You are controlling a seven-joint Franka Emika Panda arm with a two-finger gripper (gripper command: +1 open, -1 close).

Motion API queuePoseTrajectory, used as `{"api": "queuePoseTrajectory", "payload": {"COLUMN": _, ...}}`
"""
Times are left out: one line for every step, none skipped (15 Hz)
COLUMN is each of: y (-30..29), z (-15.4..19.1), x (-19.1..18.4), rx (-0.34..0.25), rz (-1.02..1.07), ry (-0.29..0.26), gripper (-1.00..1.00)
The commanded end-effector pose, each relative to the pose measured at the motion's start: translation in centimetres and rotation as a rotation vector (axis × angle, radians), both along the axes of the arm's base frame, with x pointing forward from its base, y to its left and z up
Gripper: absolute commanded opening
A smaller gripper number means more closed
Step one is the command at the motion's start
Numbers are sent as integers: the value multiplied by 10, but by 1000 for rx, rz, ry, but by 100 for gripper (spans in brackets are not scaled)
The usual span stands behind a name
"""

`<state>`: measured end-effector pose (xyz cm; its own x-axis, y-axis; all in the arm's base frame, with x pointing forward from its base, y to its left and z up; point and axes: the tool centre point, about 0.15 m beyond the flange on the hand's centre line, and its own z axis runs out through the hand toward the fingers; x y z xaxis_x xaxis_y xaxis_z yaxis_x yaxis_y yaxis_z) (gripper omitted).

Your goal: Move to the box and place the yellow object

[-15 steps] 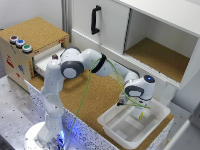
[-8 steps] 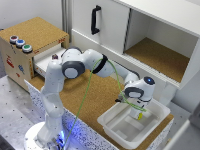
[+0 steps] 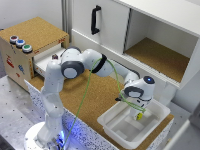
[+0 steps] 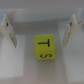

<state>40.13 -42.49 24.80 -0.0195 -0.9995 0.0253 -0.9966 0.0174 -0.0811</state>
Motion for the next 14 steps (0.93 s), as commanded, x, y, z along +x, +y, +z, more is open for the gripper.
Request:
{"api": "queuePoseTrajectory", "payload": {"y": 31, "z": 41, "x": -12, "rx": -59, "rz": 40, "ry": -131, "gripper": 100}}
{"api": "queuePoseTrajectory", "payload": {"y": 39, "z": 49, "x": -9, "rx": -65, "rz": 55, "ry": -139, "gripper": 100}}
{"api": "queuePoseTrajectory", "payload": {"y": 47, "z": 58, "x": -6, "rx": -64, "rz": 73, "ry": -147, "gripper": 100}}
{"api": "queuePoseTrajectory", "payload": {"y": 57, "z": 67, "x": -2, "rx": -67, "rz": 100, "ry": -155, "gripper": 100}}
{"api": "queuePoseTrajectory", "payload": {"y": 67, "z": 77, "x": 2, "rx": -74, "rz": 138, "ry": -161, "gripper": 100}}
{"api": "queuePoseTrajectory", "payload": {"y": 75, "z": 86, "x": 6, "rx": -78, "rz": 164, "ry": -167, "gripper": 100}}
{"api": "queuePoseTrajectory", "payload": {"y": 87, "z": 101, "x": 10, "rx": -94, "rz": 202, "ry": -172, "gripper": 100}}
{"api": "queuePoseTrajectory", "payload": {"y": 96, "z": 112, "x": 13, "rx": -107, "rz": 239, "ry": -178, "gripper": 100}}
{"api": "queuePoseTrajectory", "payload": {"y": 105, "z": 119, "x": 17, "rx": -107, "rz": 286, "ry": -176, "gripper": 100}}
{"api": "queuePoseTrajectory", "payload": {"y": 119, "z": 120, "x": 29, "rx": -50, "rz": 390, "ry": -199, "gripper": 100}}
{"api": "queuePoseTrajectory", "payload": {"y": 135, "z": 119, "x": 37, "rx": -27, "rz": 491, "ry": -171, "gripper": 100}}
{"api": "queuePoseTrajectory", "payload": {"y": 149, "z": 120, "x": 40, "rx": -26, "rz": 547, "ry": -160, "gripper": 100}}
{"api": "queuePoseTrajectory", "payload": {"y": 163, "z": 121, "x": 42, "rx": -9, "rz": 608, "ry": -157, "gripper": 100}}
{"api": "queuePoseTrajectory", "payload": {"y": 181, "z": 123, "x": 50, "rx": 0, "rz": 731, "ry": -140, "gripper": 100}}
